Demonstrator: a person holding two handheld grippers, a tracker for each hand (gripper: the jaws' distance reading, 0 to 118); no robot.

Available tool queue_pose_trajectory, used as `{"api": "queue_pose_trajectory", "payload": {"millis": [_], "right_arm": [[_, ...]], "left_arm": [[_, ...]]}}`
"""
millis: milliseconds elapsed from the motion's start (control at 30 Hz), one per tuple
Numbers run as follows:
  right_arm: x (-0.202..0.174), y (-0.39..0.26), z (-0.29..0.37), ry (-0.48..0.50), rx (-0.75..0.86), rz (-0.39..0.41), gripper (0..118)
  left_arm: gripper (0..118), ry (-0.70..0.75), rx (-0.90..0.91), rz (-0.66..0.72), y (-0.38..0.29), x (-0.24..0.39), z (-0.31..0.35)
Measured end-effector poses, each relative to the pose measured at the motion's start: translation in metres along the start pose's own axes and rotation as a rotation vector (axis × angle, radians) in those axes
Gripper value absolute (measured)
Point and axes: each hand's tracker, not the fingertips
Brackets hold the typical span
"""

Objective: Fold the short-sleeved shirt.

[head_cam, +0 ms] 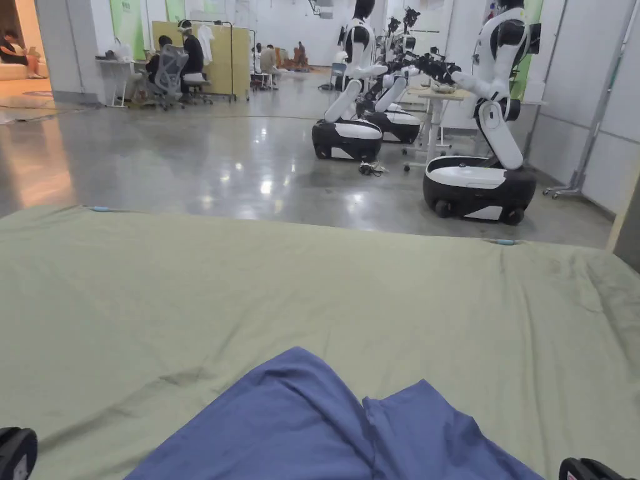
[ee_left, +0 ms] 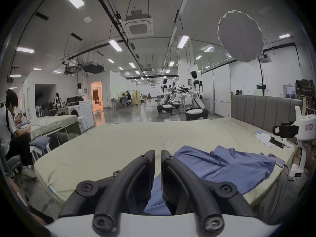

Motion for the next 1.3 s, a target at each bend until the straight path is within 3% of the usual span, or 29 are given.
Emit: {"api": "queue_pose_trajectory", "payload": {"millis": [33,200,333,567,600,667,700,867,1133,1200,1233,1300], "right_arm": [[-0.006,0.001,-0.003,-0.012,0.002,0.027,0],[-0.016,-0.001,-0.016,-0.003,-0.019,0.053,0],[-0.015,-0.004,-0.019,0.016,-0.027,0.018,0],[-0.016,-0.008,-0.015,0.070,-0.042,-0.012,0],[-0.017,-0.009,-0.016,0.076,-0.048,-0.014,0],[-0.016,-0.013,-0.017,0.084,-0.065,-0.025,0],[-0.016,-0.015,-0.018,0.087,-0.072,-0.036,0],[-0.013,-0.020,-0.020,0.098,-0.117,-0.059,0],[-0.007,-0.024,-0.021,0.073,-0.154,-0.068,0],[-0.005,-0.026,-0.021,0.061,-0.165,-0.069,0],[-0.004,-0.028,-0.021,0.056,-0.170,-0.072,0],[-0.006,-0.029,-0.022,0.048,-0.181,-0.090,0]], "left_arm": [[5,-0.032,-0.013,0.003,0.000,0.002,-0.001],[2,-0.003,-0.027,-0.003,-0.007,0.009,0.005],[2,-0.015,-0.035,0.014,-0.011,0.008,0.010],[3,-0.040,-0.245,0.239,-0.047,-0.058,-0.009],[7,-0.029,-0.262,0.284,-0.059,-0.069,-0.013],[51,-0.045,-0.358,0.348,-0.082,-0.086,-0.030],[58,-0.065,-0.413,0.367,-0.095,-0.091,-0.039],[58,-0.112,-0.512,0.492,-0.143,-0.097,-0.077],[54,-0.080,-0.667,0.465,-0.183,-0.087,-0.128],[42,-0.055,-0.664,0.401,-0.181,-0.086,-0.131],[23,-0.046,-0.679,0.360,-0.178,-0.083,-0.134],[15,-0.079,-0.697,0.386,-0.180,-0.073,-0.139]]}}
